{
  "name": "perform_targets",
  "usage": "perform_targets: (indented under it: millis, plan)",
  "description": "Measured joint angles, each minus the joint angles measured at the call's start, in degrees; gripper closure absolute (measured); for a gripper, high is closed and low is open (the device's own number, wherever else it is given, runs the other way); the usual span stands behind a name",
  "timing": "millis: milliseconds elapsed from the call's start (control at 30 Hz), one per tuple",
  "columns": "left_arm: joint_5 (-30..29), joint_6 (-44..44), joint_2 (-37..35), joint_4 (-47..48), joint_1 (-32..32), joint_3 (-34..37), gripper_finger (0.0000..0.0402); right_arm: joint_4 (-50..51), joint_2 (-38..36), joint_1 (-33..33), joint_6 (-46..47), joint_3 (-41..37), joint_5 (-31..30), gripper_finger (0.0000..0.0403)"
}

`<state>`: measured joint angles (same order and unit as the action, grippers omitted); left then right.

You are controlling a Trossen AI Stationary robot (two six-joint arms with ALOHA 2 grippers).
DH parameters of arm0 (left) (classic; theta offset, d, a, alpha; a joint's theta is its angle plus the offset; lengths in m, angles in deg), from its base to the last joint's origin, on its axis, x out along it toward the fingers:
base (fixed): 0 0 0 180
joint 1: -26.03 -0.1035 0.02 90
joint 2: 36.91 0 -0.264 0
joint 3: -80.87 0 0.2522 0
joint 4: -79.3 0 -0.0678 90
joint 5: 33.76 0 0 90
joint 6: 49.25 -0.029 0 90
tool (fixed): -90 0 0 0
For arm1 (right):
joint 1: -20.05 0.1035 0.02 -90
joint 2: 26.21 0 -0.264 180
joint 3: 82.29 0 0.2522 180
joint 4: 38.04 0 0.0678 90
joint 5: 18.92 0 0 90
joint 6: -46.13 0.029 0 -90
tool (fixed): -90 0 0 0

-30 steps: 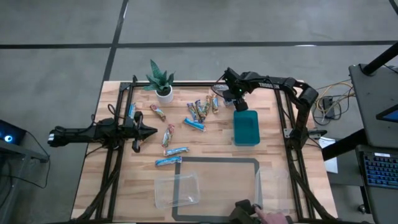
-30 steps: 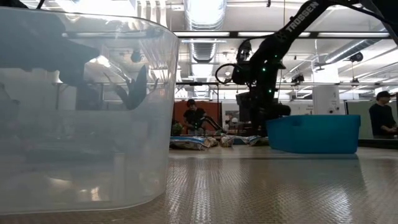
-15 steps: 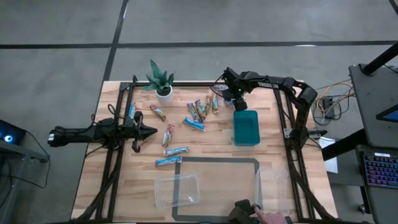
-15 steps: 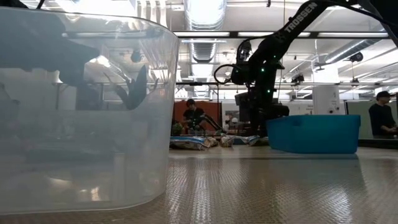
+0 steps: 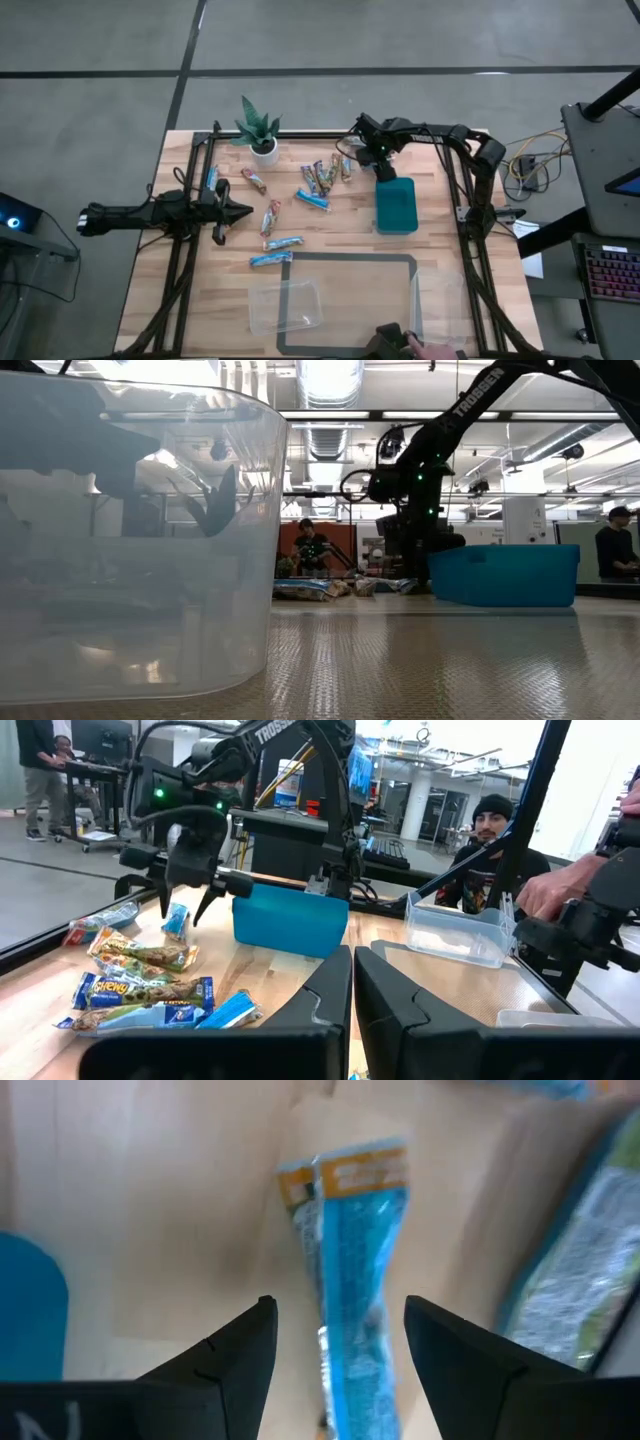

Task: Pick and place Granola Bars by type
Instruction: Put the yellow granola bar into the right transparent bin

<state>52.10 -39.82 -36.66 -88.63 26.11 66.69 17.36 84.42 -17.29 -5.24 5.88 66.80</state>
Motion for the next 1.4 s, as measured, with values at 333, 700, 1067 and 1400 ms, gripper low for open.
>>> perform_targets:
  millis: [333,700,1067,1400]
  plan:
    - [0.0,0.0,0.0,0.0,0.0,0.0,0.0402,0.5,0.0,0.0,0.4,0.1,0.1,0.0218]
    - [0.0,0.0,0.0,0.0,0.0,0.0,0.0402,0.8,0.9,0.0,0.4,0.1,-0.3,0.0356]
    - [0.0,0.0,0.0,0.0,0.0,0.0,0.0402,4.0,-2.2,0.0,4.3,1.5,-3.3,0.0390]
    - [0.0,0.0,0.0,0.0,0.0,0.0,0.0402,21.0,-5.2,2.6,16.0,15.1,-3.4,0.0392]
